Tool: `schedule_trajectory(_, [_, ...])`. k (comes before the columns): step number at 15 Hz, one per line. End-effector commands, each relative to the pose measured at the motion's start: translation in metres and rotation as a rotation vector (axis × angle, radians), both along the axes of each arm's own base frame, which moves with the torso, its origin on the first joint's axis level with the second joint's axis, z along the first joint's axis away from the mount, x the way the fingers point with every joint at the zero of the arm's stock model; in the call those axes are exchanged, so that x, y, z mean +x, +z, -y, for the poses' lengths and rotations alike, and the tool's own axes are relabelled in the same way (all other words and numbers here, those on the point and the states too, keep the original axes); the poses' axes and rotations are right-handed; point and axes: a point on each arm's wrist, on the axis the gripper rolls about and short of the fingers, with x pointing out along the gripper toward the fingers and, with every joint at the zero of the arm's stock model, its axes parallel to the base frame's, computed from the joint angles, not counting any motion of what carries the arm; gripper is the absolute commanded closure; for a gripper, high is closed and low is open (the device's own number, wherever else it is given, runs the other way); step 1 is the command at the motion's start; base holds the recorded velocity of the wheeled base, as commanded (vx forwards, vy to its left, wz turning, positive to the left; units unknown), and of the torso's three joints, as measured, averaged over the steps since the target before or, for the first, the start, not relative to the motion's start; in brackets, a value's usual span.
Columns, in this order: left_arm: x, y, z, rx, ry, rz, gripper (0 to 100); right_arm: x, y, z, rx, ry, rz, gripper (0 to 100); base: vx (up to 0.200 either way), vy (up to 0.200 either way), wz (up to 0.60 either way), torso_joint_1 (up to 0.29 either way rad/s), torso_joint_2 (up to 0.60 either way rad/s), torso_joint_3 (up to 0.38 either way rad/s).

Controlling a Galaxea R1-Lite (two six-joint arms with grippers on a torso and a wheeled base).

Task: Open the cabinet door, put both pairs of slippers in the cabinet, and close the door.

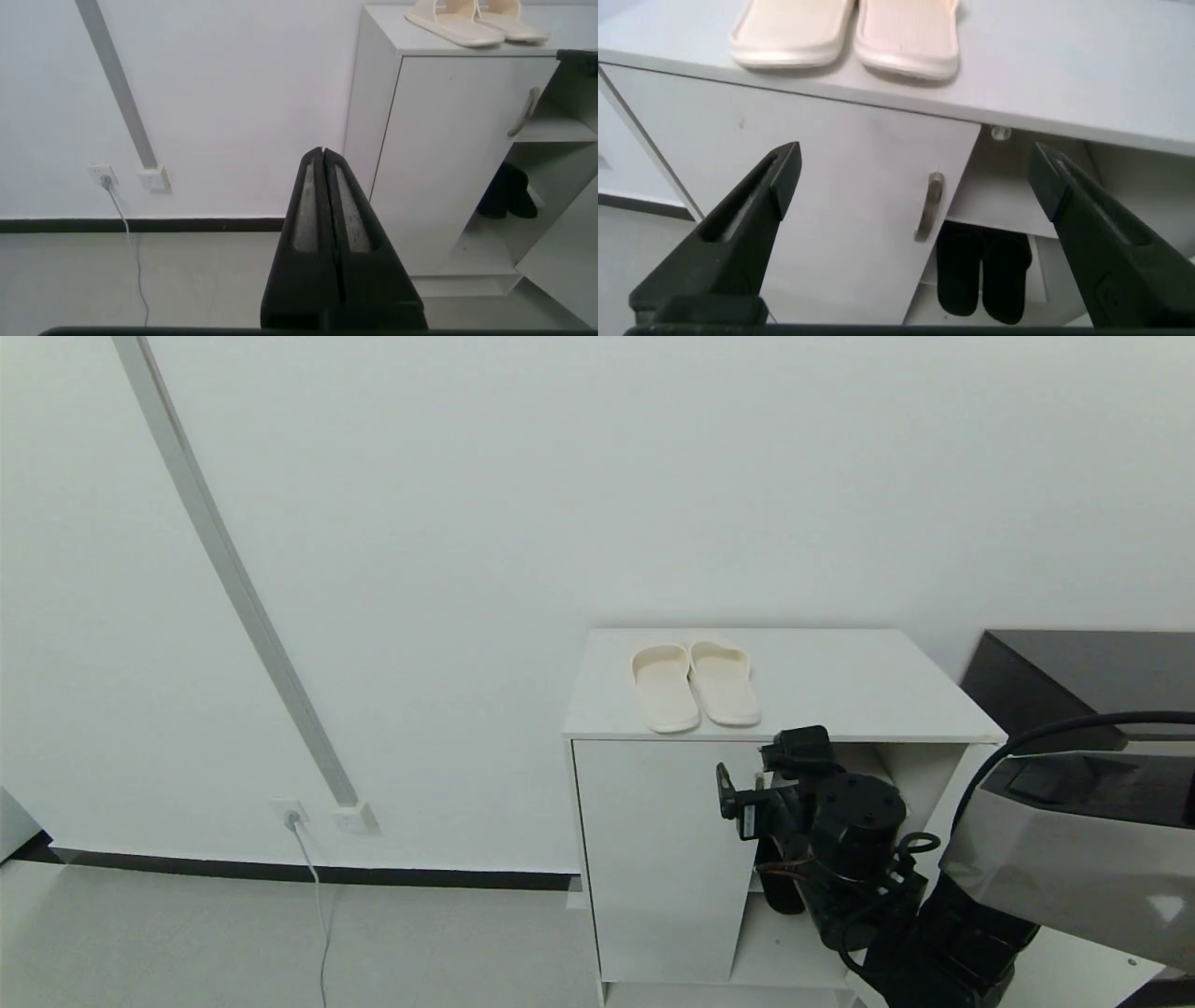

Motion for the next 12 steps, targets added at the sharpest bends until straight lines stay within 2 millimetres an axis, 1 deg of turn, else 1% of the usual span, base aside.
schedule_trajectory(1, [0.000, 0.000, 0.000, 0.000, 0.000, -0.002, 100, 0.001, -0.006, -0.001, -0.007, 0.002, -0.010, 0, 0.000, 0.000, 0.00, 0.193, -0.42, -0.232])
schedule_trajectory(5, [0.000, 0.000, 0.000, 0.000, 0.000, -0.002, 100, 0.005, -0.007, 0.001, -0.024, 0.017, 0.020, 0, 0.000, 0.000, 0.00, 0.033, -0.07, -0.038])
schedule_trajectory(6, [0.000, 0.000, 0.000, 0.000, 0.000, -0.002, 100, 0.006, -0.002, 0.000, -0.025, 0.033, 0.035, 0, 0.000, 0.000, 0.00, 0.000, 0.00, 0.000])
schedule_trajectory(7, [0.000, 0.000, 0.000, 0.000, 0.000, -0.002, 100, 0.010, 0.011, -0.003, -0.008, 0.038, 0.062, 0, 0.000, 0.000, 0.00, 0.000, 0.00, 0.000])
schedule_trajectory(10, [0.000, 0.000, 0.000, 0.001, 0.000, -0.002, 100, 0.022, 0.039, -0.013, 0.031, 0.039, -0.031, 0, 0.000, 0.000, 0.00, 0.000, 0.00, 0.000])
schedule_trajectory(12, [0.000, 0.000, 0.000, 0.001, 0.000, -0.002, 100, 0.033, 0.053, -0.023, 0.031, 0.038, -0.050, 0, 0.000, 0.000, 0.00, 0.000, 0.00, 0.000])
